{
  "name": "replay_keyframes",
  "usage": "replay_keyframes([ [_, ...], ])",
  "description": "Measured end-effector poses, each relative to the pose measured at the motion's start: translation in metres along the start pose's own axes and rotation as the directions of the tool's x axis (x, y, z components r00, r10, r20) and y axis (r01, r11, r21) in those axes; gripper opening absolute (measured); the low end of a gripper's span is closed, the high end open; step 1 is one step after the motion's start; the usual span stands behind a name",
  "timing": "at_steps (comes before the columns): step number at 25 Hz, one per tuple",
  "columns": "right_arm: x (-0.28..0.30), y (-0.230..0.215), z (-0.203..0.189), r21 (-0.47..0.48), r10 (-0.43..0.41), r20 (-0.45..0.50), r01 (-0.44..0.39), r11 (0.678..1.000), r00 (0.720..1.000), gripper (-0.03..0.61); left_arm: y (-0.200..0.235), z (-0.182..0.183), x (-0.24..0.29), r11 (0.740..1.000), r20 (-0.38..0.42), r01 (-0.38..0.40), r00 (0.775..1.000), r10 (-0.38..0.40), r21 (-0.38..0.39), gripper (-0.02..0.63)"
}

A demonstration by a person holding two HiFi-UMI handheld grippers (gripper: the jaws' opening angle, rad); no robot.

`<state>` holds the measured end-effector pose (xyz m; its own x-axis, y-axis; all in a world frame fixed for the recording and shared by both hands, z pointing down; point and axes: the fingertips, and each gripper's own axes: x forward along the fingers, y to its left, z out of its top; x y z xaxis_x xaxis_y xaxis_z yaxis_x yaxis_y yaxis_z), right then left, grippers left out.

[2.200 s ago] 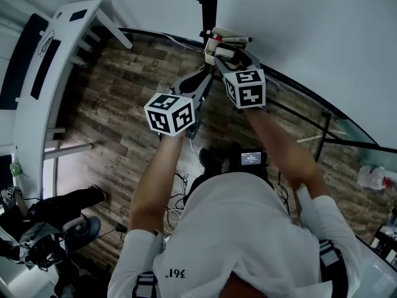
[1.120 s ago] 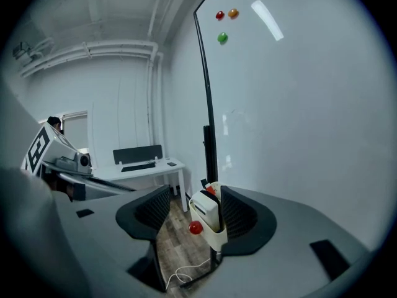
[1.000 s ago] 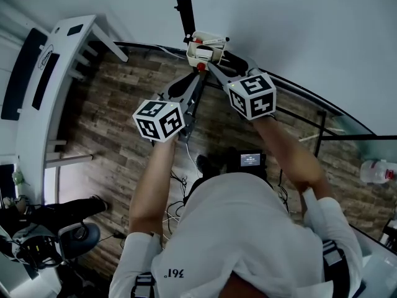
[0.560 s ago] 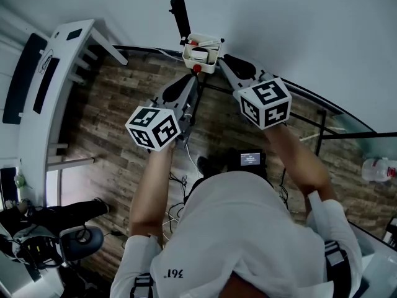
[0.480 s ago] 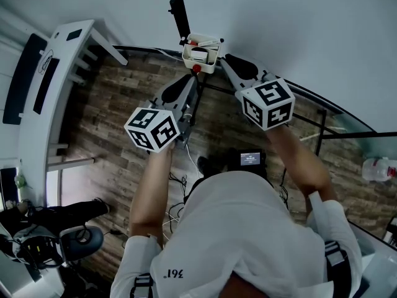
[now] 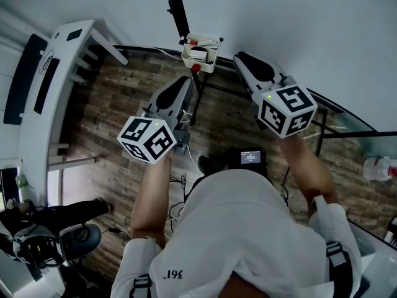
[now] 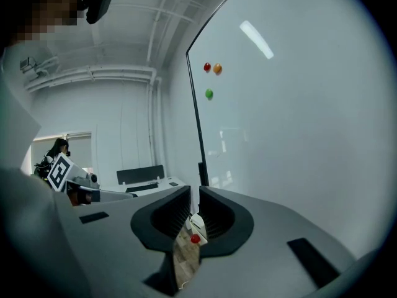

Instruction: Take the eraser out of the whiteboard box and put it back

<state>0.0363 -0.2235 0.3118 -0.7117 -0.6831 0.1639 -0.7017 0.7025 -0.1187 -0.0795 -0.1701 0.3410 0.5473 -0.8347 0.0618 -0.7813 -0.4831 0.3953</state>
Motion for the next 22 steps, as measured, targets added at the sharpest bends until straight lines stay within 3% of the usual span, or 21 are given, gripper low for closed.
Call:
replay_keyframes([
  [12,-0.031,-0.004,0.011,0.046,-0.018,0.049,0.016,0.999,0.999,0.058,-0.014,-0.005,-0.021,0.999,0.012,-0.002,1.000,0.002,-0.039,0.035],
  [22,-0.050,-0.002,-0.005,0.118,-0.007,0.044,0.002,0.993,0.999,0.058,-0.023,-0.012,-0.034,0.999,0.022,0.012,1.000,-0.011,-0.043,0.035],
])
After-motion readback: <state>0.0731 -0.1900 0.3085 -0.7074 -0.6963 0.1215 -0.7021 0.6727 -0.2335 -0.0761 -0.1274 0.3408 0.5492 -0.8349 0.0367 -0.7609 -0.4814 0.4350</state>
